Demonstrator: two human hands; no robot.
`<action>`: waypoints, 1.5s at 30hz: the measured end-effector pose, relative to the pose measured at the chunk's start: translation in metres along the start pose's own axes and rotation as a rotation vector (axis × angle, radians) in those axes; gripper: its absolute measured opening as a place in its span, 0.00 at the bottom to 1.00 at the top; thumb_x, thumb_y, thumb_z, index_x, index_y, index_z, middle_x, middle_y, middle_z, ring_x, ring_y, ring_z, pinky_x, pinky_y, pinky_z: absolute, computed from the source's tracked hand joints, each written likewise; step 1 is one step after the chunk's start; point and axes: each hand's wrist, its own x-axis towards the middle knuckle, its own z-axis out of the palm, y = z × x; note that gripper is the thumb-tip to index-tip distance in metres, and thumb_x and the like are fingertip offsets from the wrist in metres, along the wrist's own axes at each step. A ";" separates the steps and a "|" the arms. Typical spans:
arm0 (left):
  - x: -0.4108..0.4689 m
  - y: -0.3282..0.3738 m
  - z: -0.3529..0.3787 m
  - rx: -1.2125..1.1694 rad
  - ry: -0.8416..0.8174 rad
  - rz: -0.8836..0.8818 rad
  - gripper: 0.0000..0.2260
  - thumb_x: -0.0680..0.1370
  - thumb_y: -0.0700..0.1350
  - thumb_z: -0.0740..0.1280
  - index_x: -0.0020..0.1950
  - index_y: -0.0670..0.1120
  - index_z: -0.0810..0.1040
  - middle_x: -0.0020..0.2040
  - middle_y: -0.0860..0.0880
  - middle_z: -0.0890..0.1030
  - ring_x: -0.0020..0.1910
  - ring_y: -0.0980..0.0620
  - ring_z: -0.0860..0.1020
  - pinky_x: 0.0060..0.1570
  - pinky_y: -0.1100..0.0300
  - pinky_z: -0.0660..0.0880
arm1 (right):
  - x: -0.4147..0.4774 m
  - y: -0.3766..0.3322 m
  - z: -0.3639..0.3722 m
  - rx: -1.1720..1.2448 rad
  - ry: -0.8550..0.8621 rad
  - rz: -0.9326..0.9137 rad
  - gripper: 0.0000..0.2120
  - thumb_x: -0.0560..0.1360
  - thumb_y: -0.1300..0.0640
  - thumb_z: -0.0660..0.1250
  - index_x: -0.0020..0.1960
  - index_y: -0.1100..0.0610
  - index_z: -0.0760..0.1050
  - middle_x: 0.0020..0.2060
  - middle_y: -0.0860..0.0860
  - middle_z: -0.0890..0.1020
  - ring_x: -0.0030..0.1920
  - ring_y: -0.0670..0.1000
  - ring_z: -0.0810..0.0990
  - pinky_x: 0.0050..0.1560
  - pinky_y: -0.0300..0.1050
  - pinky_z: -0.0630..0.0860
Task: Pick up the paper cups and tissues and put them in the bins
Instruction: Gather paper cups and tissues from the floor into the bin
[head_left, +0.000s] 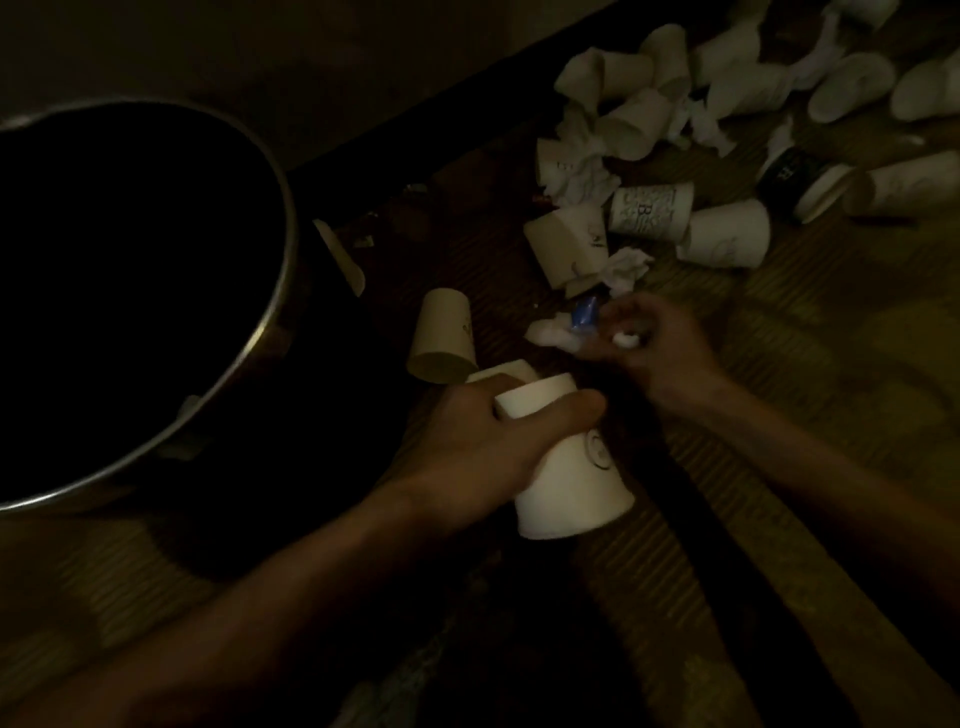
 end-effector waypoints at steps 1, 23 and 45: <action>-0.007 0.018 -0.001 0.050 -0.057 0.072 0.21 0.61 0.64 0.75 0.46 0.51 0.84 0.45 0.51 0.86 0.47 0.51 0.84 0.51 0.43 0.80 | -0.004 -0.019 -0.009 0.055 -0.013 -0.027 0.15 0.67 0.58 0.78 0.45 0.44 0.75 0.40 0.42 0.79 0.38 0.35 0.80 0.33 0.29 0.75; -0.136 0.203 -0.220 0.359 0.605 0.460 0.15 0.64 0.65 0.73 0.42 0.56 0.83 0.38 0.60 0.84 0.36 0.60 0.83 0.35 0.61 0.79 | -0.090 -0.277 0.123 -0.650 -0.738 -0.565 0.14 0.73 0.44 0.72 0.49 0.54 0.80 0.38 0.45 0.77 0.41 0.44 0.74 0.32 0.29 0.66; -0.128 0.174 -0.233 0.243 0.491 0.157 0.37 0.59 0.81 0.60 0.51 0.53 0.81 0.52 0.51 0.81 0.50 0.49 0.80 0.48 0.51 0.77 | -0.065 -0.301 0.096 0.449 -0.579 -0.117 0.27 0.60 0.50 0.78 0.56 0.57 0.77 0.46 0.51 0.85 0.46 0.49 0.85 0.44 0.41 0.80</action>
